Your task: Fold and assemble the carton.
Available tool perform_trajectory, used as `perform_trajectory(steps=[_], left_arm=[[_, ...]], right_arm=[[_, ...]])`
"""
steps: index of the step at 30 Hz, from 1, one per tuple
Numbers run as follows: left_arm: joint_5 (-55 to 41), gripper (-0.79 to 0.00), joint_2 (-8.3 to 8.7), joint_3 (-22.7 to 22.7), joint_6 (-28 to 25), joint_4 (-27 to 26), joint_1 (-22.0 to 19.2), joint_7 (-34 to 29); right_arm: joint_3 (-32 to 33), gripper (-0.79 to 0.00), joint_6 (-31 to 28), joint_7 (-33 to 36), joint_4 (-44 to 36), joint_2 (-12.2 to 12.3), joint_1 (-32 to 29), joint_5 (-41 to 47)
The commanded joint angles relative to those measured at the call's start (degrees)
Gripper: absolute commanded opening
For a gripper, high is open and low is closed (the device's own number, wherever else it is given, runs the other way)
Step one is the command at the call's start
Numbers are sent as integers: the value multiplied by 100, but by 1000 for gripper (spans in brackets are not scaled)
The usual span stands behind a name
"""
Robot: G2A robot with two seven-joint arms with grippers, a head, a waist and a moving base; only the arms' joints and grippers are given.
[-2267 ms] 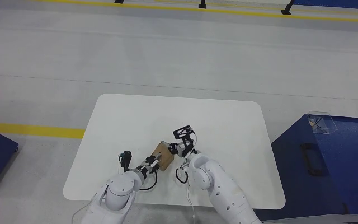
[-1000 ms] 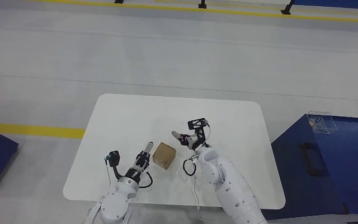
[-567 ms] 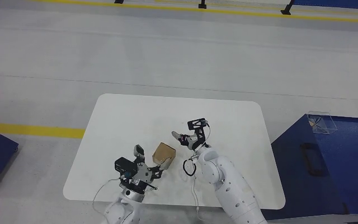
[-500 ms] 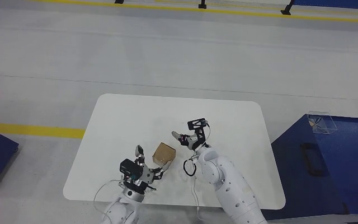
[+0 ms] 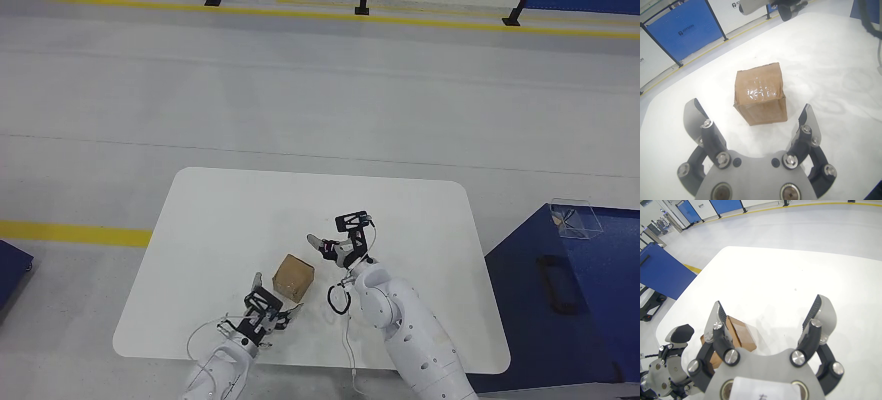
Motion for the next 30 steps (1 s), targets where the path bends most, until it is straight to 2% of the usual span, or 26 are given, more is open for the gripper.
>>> perform_trajectory(steps=[1, 7, 8, 10, 14, 15, 16, 17, 18, 20, 21, 30], left_arm=[[-52, 0, -41, 91, 78, 167, -101, 58], [-221, -15, -169, 335, 231, 621, -423, 67], [-266, -86, -190, 365, 243, 690, -471, 44], [-421, -102, -232, 411, 248, 800, -546, -8], [-581, -249, -288, 471, 229, 990, -656, -16], [-603, -382, -298, 482, 228, 1023, -666, -5], [-628, -443, -307, 488, 234, 1045, -673, 3], [-642, -459, -314, 490, 246, 1061, -680, 20], [-654, -514, -320, 491, 251, 1067, -681, 42], [-684, -751, -325, 480, 237, 1051, -664, 85], [-698, -785, -324, 471, 221, 1027, -650, 95], [-899, -785, -278, 265, 33, 368, -334, 98]], right_arm=[[0, 0, 0, 0, 0, 0, 0, 0], [0, 0, 0, 0, 0, 0, 0, 0], [0, 0, 0, 0, 0, 0, 0, 0], [0, 0, 0, 0, 0, 0, 0, 0], [0, 0, 0, 0, 0, 0, 0, 0], [0, 0, 0, 0, 0, 0, 0, 0], [0, 0, 0, 0, 0, 0, 0, 0], [0, 0, 0, 0, 0, 0, 0, 0], [0, 0, 0, 0, 0, 0, 0, 0], [6, 0, -4, 4, -4, 2, -24, 13], [34, 0, -8, 29, -23, 10, -35, 18], [472, 0, 273, 28, -329, 79, -118, 175]])
